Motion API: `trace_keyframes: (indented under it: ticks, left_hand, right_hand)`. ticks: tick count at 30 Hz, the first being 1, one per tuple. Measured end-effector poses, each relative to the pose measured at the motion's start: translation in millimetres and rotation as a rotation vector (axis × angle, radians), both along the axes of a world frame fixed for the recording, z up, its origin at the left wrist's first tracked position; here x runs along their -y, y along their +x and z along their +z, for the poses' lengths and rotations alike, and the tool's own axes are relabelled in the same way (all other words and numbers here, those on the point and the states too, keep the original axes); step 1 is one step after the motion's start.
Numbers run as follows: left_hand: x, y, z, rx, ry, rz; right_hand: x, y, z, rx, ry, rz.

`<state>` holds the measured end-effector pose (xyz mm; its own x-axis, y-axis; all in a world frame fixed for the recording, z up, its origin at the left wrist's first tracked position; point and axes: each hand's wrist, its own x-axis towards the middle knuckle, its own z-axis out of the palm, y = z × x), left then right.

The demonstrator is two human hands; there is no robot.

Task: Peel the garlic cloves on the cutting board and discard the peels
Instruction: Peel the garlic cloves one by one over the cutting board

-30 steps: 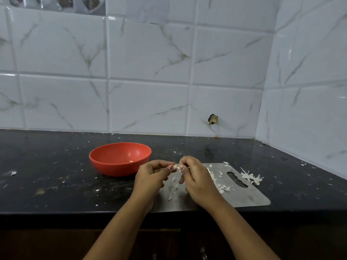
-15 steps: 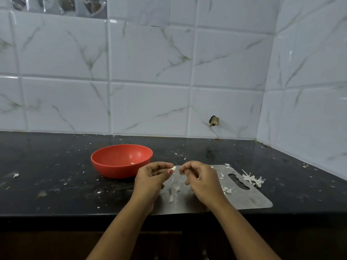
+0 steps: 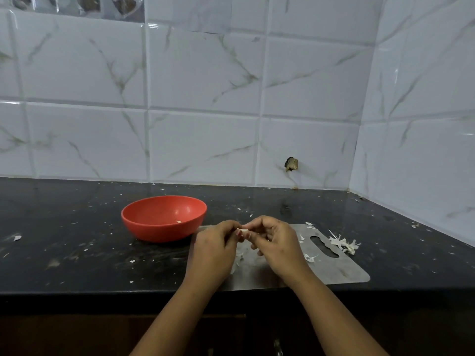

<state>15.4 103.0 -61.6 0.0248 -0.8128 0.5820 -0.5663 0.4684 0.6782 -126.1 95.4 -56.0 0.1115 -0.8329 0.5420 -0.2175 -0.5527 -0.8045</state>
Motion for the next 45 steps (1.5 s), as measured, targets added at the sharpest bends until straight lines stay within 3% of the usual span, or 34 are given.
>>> trace_keyframes:
  ticks: [4, 7, 11, 18, 21, 24, 31, 37, 45]
  left_hand:
    - [1.9, -1.9, -3.0, 0.141, -0.043, 0.015]
    - [1.0, -1.8, -1.7, 0.137, -0.019, -0.012]
    - [-4.1, -0.9, 3.4, -0.04, 0.088, -0.106]
    - [-10.3, 4.7, 7.9, -0.447, 0.118, -0.167]
    - [-10.9, 6.6, 9.3, -0.51, 0.176, -0.226]
    - [-10.6, 6.5, 8.9, -0.461, 0.122, -0.196]
    - [-4.5, -0.5, 2.6, -0.118, -0.127, -0.01]
    - [-0.5, -2.2, -3.6, -0.075, -0.135, 0.053]
    - [-2.3, -3.3, -2.6, -0.099, -0.099, 0.07]
  right_hand:
    - [0.1, -0.2, 0.1, -0.042, -0.019, -0.026]
    - [0.3, 0.7, -0.9, -0.089, -0.049, -0.047]
    - [1.0, 1.3, -3.4, -0.144, -0.124, -0.093]
    - [0.1, -0.1, 0.1, 0.04, 0.043, 0.019]
    - [0.6, -1.5, 0.5, 0.097, 0.112, 0.067]
    - [0.0, -1.9, 1.0, 0.102, 0.135, 0.096]
    - [-0.2, -2.1, 0.8, 0.09, 0.107, 0.063]
    - [-1.3, 1.4, -0.6, -0.084, -0.008, 0.048]
    - [-1.6, -0.2, -0.4, -0.018, 0.036, 0.064]
